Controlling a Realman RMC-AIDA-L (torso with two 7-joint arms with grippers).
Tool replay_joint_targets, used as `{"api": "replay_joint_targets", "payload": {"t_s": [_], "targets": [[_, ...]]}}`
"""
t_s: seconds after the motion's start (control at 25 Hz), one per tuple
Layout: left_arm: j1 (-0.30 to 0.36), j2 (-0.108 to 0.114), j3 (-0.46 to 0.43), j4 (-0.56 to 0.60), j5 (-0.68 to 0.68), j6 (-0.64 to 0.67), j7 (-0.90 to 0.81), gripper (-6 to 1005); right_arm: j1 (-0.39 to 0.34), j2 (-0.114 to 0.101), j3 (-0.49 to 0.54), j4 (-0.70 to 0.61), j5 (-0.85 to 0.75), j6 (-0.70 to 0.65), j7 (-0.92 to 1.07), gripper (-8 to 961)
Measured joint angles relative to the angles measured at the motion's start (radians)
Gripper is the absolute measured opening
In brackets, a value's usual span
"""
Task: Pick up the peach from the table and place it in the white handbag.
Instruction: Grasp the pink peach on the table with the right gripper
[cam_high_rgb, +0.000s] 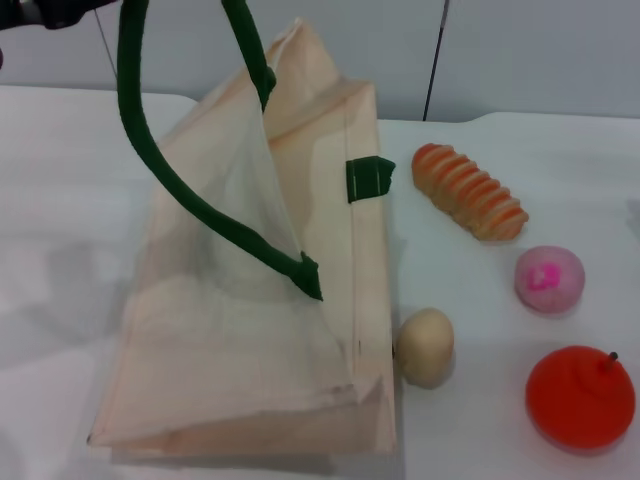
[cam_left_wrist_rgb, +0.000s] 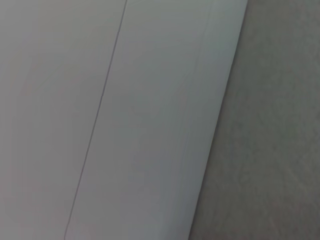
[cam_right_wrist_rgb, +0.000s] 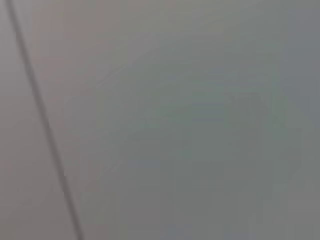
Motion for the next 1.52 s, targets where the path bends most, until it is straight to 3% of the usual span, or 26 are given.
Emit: {"api": "replay_joint_targets", "payload": {"t_s": [0.2,0.32,0.6,1.0,1.52], "targets": [[0.001,0.002,0.000,-0.003,0.003,0.001,-0.004,144,0.024,-0.006,-0.089,-0.194,-0.246,0.062,0.319,839],[0.000,0.002,0.000,-0.004,0.006,0.002,-0.007,144,0.050,-0.006,-0.200,-0.359,-0.427,0.100,0.527,838],[-0.002,0.009,0.000,-0.007,0.011,0.003,-0.025,144,0.078,-0.006,-0.373,-0.549,-0.662,0.129,0.716,836],[0.004,0.012,0.000,-0.007,0.017,-0.002,-0.029,144,0.074,-0.008,-0.440,-0.634,-0.838,0.194,0.764,832],[-0.002,0.008,0.000,-0.007,0.016,-0.007,-0.029,144,0.105,-0.007,-0.503,-0.584,-0.894,0.226,0.772,827]]}}
